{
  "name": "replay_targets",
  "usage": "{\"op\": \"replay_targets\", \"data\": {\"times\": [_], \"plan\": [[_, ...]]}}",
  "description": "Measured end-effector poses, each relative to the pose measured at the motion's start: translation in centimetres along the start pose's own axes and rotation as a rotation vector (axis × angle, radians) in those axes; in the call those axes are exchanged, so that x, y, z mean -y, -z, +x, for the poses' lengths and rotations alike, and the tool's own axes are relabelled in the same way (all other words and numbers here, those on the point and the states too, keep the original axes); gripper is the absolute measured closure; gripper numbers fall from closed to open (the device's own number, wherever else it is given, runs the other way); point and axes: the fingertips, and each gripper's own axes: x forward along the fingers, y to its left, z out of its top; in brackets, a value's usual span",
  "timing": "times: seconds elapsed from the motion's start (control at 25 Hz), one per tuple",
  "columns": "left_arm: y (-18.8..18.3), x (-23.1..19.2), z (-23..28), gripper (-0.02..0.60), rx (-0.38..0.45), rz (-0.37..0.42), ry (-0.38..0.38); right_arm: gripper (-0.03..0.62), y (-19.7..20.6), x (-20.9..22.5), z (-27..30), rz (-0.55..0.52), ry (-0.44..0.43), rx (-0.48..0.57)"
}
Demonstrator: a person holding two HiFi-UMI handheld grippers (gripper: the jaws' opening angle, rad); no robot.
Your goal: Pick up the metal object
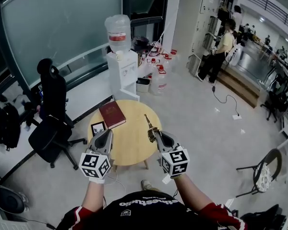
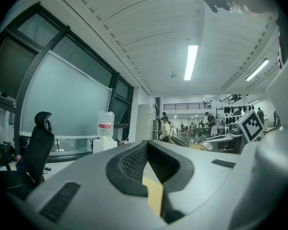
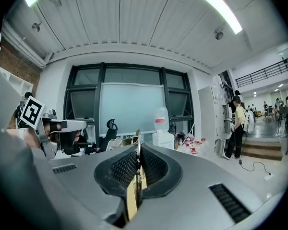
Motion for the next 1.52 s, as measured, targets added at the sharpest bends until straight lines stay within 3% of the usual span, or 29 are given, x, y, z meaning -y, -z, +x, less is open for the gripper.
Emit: {"op": "replay_targets", "data": {"times": [0.72, 1.52], "plan": [[-2.2, 2.8, -3.3, 0.565, 0.051, 0.019, 0.083, 0.565, -4.8, -3.5, -4.7, -0.021, 0.053, 0.132], [-2.2, 4.1, -3.6, 0.565, 0.06, -0.003, 0.125, 0.565, -4.3, -3.2, -6.4, -0.025, 0.096, 0.107]]}}
